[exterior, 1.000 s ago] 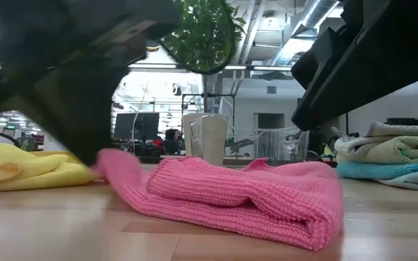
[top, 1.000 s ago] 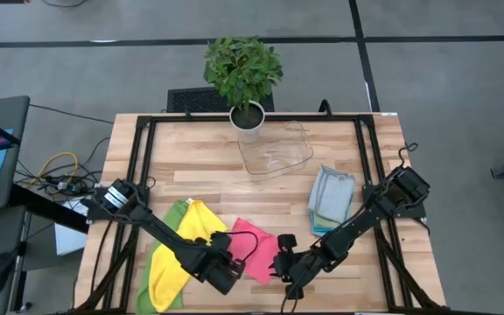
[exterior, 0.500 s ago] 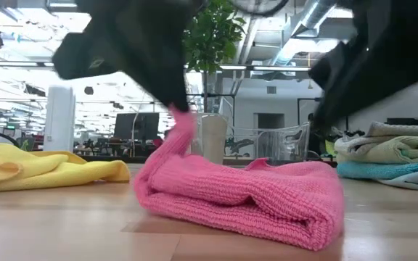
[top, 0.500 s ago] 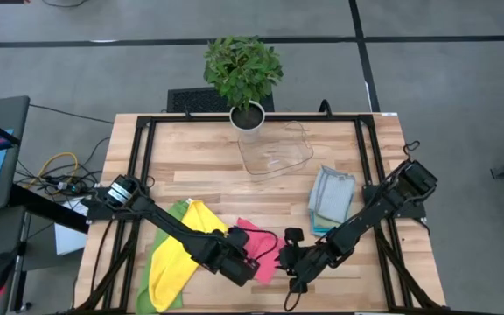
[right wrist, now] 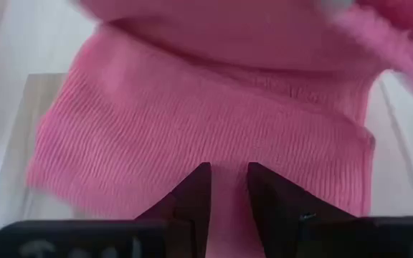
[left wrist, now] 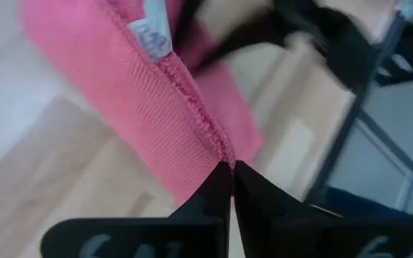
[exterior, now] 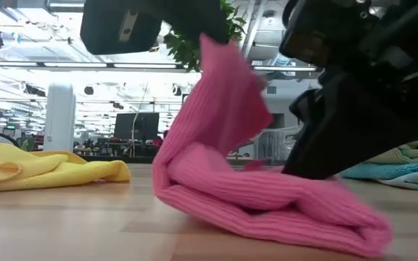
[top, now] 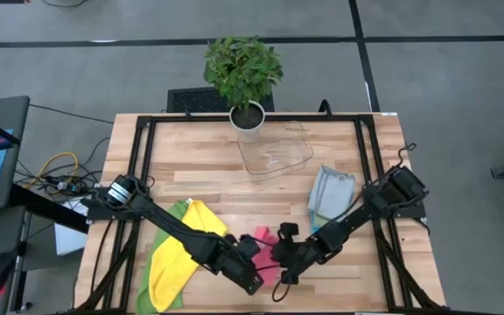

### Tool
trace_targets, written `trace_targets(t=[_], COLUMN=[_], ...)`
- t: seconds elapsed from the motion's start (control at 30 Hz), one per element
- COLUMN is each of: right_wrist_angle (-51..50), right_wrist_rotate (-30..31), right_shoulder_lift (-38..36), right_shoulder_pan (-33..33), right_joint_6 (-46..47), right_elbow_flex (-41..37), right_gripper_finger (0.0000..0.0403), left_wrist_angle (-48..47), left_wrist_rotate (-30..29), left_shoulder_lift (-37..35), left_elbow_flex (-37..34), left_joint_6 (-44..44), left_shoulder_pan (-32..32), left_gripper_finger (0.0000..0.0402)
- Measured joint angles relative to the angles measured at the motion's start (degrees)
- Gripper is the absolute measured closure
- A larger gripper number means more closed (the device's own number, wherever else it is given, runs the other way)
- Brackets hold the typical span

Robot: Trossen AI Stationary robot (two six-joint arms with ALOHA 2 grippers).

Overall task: Fold microfiber towels
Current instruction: Fold the pink microfiber cloth

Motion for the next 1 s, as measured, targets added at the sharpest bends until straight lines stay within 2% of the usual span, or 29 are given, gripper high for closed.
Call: trace_targets(t=[0.33,0.53,0.73,1.0], right_wrist_angle=[1.7,0.0,-1.7,-12.9], right_wrist_rotate=[-0.8,-0.8,-0.8,-0.3], right_shoulder_lift=[1.1,0.0,-3.3,-10.3], right_shoulder_pan=[-1.1,-0.6,0.5,1.5], right_joint_6=[-0.1,0.3,0.4,4.0], right_elbow_flex=[0.1,0.1,0.2,0.1], right_gripper_finger=[0.0285,0.0285,0.0285,0.0285], left_wrist_angle=[10.4,11.0,14.7,16.1], left_wrist_rotate=[2.9,6.3,4.6,2.5], left_shoulder_lift=[2.4,5.8,6.9,6.9], left_elbow_flex=[0.0,0.0,0.0,0.0], left_joint_6=[1.8,1.8,1.5,2.0], left_shoulder_pan=[-0.2,-0.1,0.5,1.1], left_gripper_finger=[0.0401,0.0401,0.0401,0.0401])
